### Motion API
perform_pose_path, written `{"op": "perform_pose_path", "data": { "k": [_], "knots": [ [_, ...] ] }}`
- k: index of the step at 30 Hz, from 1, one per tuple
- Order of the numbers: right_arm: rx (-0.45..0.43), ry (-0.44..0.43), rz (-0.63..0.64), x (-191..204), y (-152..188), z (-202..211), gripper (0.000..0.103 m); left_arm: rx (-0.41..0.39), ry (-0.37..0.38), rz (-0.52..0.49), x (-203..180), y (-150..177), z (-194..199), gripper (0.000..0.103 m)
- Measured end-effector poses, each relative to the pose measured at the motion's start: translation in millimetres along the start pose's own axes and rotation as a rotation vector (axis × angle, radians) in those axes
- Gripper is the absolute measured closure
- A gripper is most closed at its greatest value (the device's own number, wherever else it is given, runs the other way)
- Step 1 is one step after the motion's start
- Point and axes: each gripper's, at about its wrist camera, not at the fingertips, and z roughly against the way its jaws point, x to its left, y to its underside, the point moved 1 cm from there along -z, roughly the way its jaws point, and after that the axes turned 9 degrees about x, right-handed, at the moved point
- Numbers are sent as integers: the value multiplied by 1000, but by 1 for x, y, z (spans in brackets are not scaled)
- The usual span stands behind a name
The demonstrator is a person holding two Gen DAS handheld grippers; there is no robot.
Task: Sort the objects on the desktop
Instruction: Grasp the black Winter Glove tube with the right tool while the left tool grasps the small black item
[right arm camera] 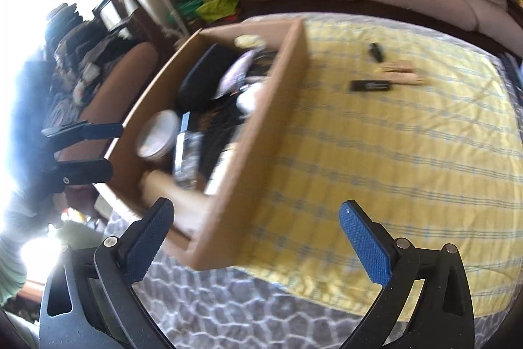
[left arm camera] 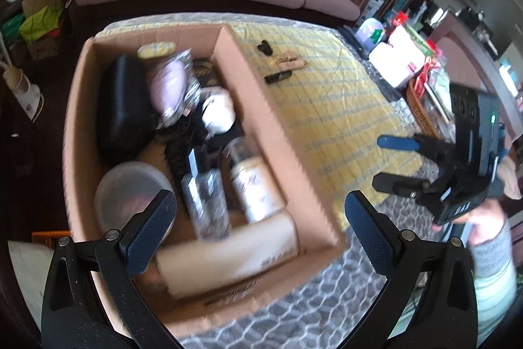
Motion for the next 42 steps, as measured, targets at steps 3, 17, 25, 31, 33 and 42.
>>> {"op": "perform_pose_path", "data": {
  "k": [3,17,25,31,33,42],
  "knots": [
    [-56,21,-45,-27,1,5,0,-2,22,14,-6,-33,-10,0],
    [-156,230,49,-102,-85,-71,0,67,-12,59,-12,-204,-105,0],
    [-126,248,94,-128,-127,-128,0,101,15,132,6,-259,-147,0],
    [-78,269,107,-134,-141,-155,7,102,17,120,9,-266,-153,0],
    [-77,256,106,-136,-139,-157,29,103,18,123,7,-268,-153,0],
    [-176,168,-30,-159,-80,-88,29,128,-83,53,-44,-280,-191,7]
  ]
}}
